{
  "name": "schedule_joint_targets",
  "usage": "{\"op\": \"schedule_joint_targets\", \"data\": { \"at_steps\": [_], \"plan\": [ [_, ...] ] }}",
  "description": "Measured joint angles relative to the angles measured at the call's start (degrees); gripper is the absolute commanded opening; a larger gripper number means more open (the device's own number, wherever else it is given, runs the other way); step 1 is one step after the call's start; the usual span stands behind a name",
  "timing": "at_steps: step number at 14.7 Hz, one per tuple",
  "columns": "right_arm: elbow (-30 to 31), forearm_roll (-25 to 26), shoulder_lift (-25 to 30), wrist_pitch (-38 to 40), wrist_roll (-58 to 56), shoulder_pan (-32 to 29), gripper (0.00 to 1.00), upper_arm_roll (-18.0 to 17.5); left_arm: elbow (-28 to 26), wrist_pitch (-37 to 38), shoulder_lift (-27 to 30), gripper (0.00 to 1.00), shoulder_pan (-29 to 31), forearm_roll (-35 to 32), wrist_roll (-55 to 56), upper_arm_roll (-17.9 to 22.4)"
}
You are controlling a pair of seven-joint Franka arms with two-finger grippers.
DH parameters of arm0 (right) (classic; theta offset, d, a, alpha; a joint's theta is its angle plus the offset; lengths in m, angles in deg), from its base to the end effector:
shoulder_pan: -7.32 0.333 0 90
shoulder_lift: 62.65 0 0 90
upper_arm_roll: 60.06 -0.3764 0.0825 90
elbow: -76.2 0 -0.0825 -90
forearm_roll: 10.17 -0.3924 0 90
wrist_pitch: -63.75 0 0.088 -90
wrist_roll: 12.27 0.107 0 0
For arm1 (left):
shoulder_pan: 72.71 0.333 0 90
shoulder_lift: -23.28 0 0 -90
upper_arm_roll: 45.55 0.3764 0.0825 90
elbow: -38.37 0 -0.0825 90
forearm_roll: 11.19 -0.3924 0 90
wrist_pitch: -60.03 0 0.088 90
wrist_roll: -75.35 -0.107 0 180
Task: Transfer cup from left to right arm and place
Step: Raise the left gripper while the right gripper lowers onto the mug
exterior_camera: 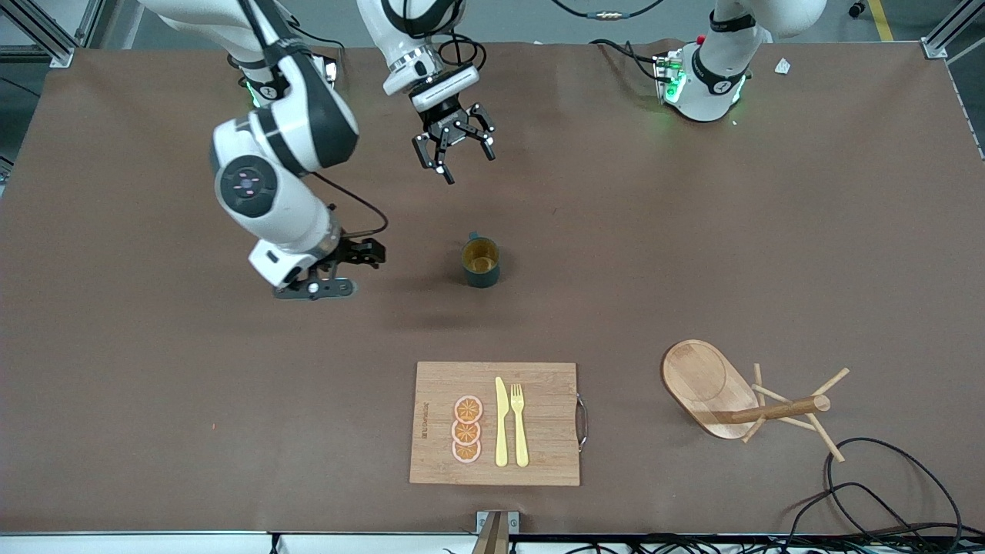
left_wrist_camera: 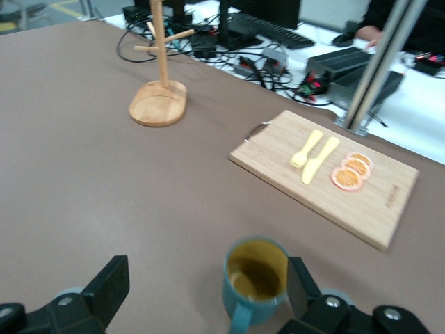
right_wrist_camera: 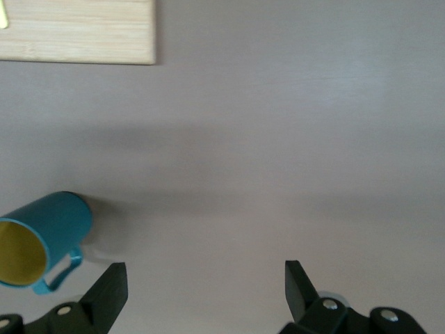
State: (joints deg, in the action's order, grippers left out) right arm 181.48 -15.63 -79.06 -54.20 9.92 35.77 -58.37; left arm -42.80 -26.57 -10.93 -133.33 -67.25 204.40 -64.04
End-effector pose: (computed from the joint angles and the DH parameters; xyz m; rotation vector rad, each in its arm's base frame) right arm 0.5717 0.2957 0.4225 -3.0973 -0.0515 0.1394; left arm 0.2775 -0.6672 0.4121 -2.4866 -0.9035 -1.2274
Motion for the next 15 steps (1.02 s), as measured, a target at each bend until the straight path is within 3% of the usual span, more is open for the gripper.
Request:
{"op": "schedule_joint_targets", "data": {
  "at_steps": [5,11,15],
  "plan": [
    [0.0,-3.8,-3.9,-6.9,7.2,5.8,1.0,0.0,-3.5,0.0,7.1,1.0,6.9,5.9,-8.2,-0.1],
    [0.0,-4.4,-8.7,-14.9,15.0,11.8,1.0,0.0,-9.5,-0.2,16.6,1.0,13.2,12.6,-22.3,-0.1],
    [-0.1,-4.4,-11.0,-17.3,16.1,13.1,0.92,0.0,-10.2,-1.5,22.2,1.0,19.6,17.3,-33.0,0.0]
  ]
}}
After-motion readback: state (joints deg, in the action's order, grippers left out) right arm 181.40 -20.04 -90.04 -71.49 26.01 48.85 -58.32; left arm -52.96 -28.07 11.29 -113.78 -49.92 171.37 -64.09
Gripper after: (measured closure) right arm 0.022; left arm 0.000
